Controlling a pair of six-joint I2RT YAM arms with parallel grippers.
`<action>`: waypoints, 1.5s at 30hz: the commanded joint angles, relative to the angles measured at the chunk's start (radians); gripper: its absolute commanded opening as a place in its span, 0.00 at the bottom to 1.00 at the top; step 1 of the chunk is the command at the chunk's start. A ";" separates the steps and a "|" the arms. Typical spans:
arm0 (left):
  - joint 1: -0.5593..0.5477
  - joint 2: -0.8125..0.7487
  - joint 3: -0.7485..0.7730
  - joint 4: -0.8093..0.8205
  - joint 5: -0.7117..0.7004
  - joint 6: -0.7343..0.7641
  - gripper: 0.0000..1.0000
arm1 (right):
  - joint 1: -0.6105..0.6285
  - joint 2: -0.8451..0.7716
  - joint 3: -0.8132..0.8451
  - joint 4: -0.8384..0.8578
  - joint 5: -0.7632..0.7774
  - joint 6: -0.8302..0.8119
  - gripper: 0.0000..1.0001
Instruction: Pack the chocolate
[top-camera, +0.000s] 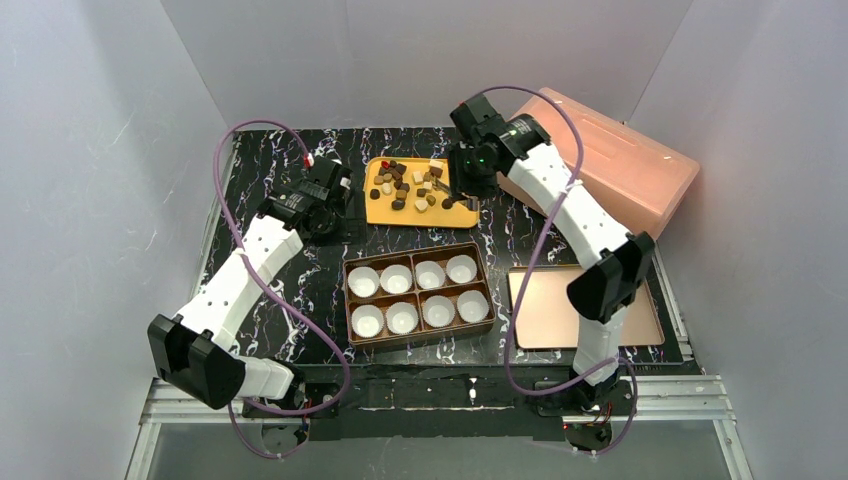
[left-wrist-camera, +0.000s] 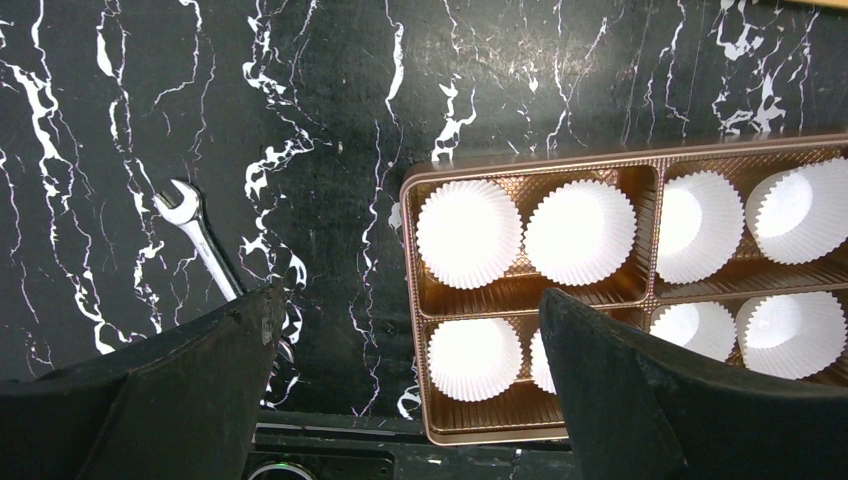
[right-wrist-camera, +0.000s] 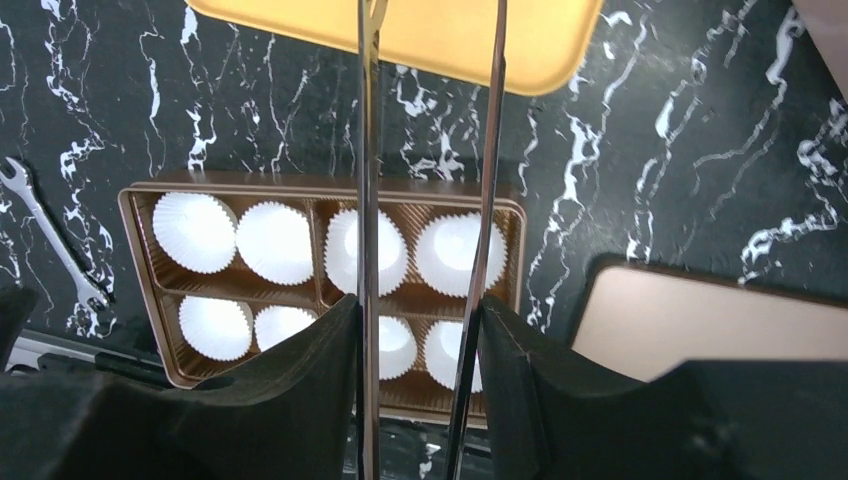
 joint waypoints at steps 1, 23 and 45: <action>0.027 -0.009 0.066 -0.039 -0.005 0.014 1.00 | 0.040 0.098 0.132 -0.023 0.028 -0.029 0.52; 0.051 -0.063 0.061 -0.085 -0.004 0.006 0.99 | 0.097 0.243 0.162 0.004 0.007 -0.036 0.49; 0.061 -0.092 0.032 -0.093 -0.007 0.003 0.99 | 0.106 0.343 0.206 0.015 0.030 -0.041 0.48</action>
